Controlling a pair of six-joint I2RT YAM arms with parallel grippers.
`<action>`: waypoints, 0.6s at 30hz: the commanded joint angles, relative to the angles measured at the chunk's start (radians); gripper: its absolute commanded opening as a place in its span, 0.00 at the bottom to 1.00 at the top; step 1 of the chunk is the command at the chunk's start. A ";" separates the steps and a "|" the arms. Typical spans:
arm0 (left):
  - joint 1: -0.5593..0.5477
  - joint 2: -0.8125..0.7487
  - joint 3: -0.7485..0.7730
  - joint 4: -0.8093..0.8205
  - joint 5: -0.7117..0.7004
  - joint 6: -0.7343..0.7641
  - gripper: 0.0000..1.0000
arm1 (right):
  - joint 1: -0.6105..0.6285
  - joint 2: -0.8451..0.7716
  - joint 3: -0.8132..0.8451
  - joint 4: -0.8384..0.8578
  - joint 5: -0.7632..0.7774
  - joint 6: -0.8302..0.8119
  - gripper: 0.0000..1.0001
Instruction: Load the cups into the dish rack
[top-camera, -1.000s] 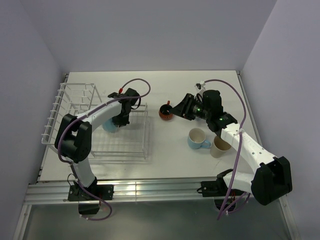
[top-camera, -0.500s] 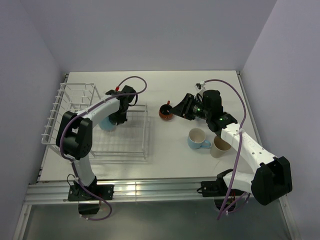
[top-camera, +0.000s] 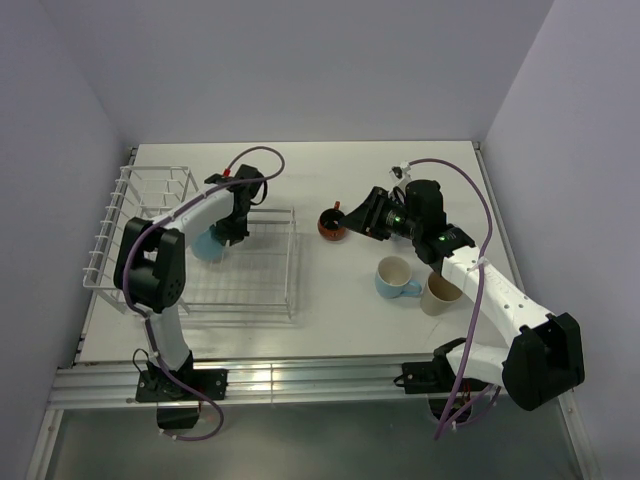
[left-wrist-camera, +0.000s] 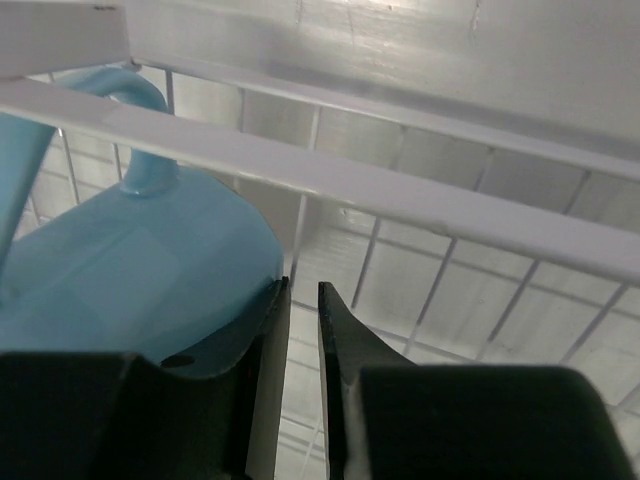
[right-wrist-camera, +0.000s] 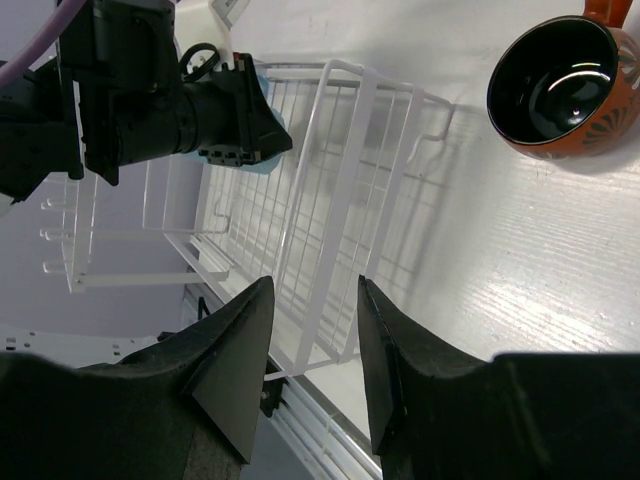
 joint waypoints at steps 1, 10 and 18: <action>0.018 0.013 0.052 0.004 -0.005 0.020 0.24 | 0.003 -0.028 0.002 0.022 0.003 -0.022 0.46; 0.031 0.024 0.067 0.011 -0.001 0.028 0.26 | 0.004 -0.033 0.007 0.010 0.011 -0.031 0.47; 0.033 0.030 0.090 0.008 -0.002 0.026 0.32 | 0.003 -0.050 0.024 -0.039 0.055 -0.059 0.46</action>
